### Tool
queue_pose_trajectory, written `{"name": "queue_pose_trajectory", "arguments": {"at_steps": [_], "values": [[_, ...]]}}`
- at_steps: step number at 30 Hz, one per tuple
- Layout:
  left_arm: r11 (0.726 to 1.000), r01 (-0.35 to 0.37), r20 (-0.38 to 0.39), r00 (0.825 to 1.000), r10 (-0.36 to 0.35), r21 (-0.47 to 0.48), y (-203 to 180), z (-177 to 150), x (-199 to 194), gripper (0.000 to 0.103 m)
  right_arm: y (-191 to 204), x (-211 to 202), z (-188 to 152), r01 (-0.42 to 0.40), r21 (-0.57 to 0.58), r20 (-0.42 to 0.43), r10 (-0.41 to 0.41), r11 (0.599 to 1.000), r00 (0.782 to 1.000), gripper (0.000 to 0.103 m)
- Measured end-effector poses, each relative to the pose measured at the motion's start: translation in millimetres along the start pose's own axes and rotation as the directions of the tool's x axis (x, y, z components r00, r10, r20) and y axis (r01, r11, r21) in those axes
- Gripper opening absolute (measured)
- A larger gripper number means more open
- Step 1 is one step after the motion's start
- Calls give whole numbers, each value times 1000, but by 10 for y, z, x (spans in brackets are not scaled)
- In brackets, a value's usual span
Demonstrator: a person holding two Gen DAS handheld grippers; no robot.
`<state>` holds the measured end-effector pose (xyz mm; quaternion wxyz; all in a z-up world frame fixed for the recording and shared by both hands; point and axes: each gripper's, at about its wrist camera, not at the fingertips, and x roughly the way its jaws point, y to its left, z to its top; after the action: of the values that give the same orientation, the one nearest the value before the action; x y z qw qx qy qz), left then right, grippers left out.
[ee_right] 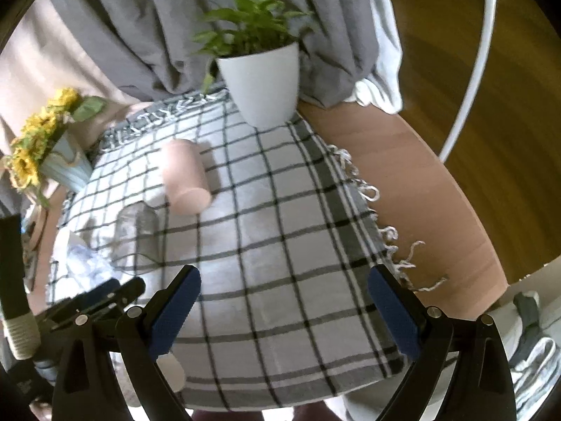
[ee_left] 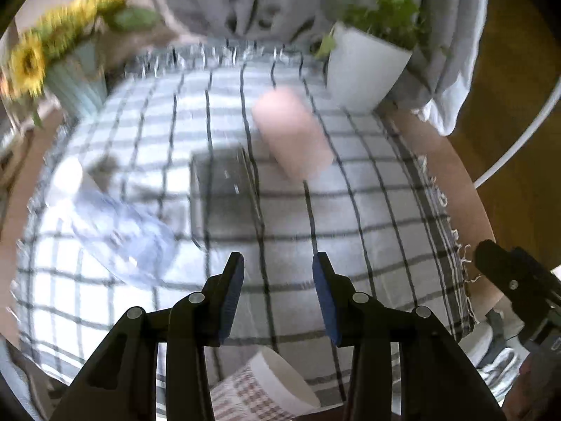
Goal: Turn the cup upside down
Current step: 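Move the right tool toward the houndstooth cup standing on the table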
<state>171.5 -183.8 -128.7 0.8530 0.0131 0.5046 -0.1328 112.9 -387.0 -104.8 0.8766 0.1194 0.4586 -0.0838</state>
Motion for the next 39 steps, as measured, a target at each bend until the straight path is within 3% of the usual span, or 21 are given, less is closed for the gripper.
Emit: {"name": "queue_pose_trajectory", "arguments": {"at_steps": [6, 9, 13, 19, 26, 30, 39], "values": [[996, -93, 94, 991, 92, 7, 64, 65, -295, 42, 133, -99, -1, -53, -12, 14, 53, 999, 999, 96], [990, -144, 111, 983, 143, -5, 122, 22, -393, 51, 199, -112, -1, -72, -33, -7, 72, 997, 997, 96], [985, -154, 120, 980, 162, -74, 265, -89, -525, 59, 320, -163, 12, -89, -90, -17, 87, 992, 996, 96], [968, -188, 139, 967, 212, -169, 439, -258, -711, 83, 542, -203, -37, -139, -188, -48, 132, 972, 990, 96], [953, -208, 118, 964, 238, -219, 587, -420, -816, 84, 719, -204, -121, -185, -236, -85, 169, 954, 982, 96], [956, -228, 107, 962, 251, -186, 658, -484, -821, 84, 747, -246, -169, -190, -219, -75, 178, 957, 981, 96], [983, -152, 94, 982, 162, -107, 1017, -442, -775, 84, 923, -345, -376, -157, -120, -34, 154, 980, 988, 96]]}}
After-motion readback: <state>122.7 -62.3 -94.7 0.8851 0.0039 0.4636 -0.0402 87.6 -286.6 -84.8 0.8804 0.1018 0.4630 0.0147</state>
